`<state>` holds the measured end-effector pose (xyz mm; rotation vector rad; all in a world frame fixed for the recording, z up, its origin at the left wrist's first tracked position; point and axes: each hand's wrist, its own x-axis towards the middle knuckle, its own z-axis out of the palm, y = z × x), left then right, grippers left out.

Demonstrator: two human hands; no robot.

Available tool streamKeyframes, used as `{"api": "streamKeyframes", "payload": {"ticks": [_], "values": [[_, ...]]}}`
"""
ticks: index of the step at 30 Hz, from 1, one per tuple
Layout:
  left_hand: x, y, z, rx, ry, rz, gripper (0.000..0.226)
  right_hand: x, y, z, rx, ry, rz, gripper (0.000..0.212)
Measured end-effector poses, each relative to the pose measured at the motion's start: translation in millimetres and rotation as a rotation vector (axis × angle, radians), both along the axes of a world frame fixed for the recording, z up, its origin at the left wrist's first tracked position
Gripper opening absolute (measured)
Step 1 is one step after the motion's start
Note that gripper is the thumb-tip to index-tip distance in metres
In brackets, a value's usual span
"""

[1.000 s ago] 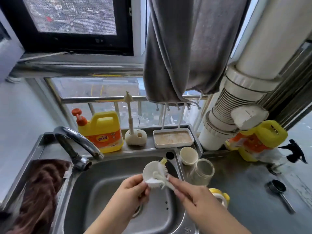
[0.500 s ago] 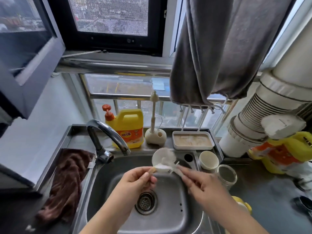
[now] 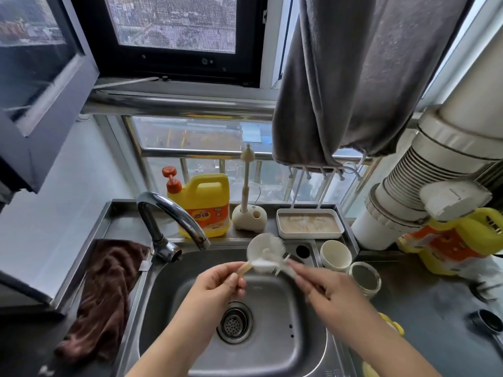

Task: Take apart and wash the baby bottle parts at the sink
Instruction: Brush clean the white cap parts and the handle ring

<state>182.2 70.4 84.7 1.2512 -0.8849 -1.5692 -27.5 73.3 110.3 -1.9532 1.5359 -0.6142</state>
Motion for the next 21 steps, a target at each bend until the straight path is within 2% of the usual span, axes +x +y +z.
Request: {"api": "streamKeyframes", "payload": {"ticks": [2, 5, 9, 13, 16, 18, 21], "values": [[-1, 0, 0, -0.005, 0.000, -0.005, 0.028, 8, 4, 1, 0.048, 0.017, 0.054, 0.044], [-1, -2, -1, 0.018, 0.019, 0.014, 0.028, 2, -3, -1, 0.002, -0.006, -0.040, 0.054], [2, -1, -3, 0.006, 0.013, 0.018, 0.030, 7, 0, 1, 0.092, -0.028, 0.039, 0.041], [2, -2, -4, 0.012, 0.025, 0.027, 0.028, 3, -3, -2, 0.059, -0.065, -0.043, 0.046], [0, -1, -2, -0.003, 0.031, 0.001, 0.024, 11, 5, 4, 0.135, -0.041, 0.073, 0.043], [-1, -1, -1, -0.012, 0.028, -0.008, 0.025, 13, 7, 0, 0.060, 0.041, 0.040, 0.042], [-5, -2, -3, 0.002, -0.009, 0.020, 0.027, 5, 1, -7, -0.037, 0.043, -0.090, 0.036]]}}
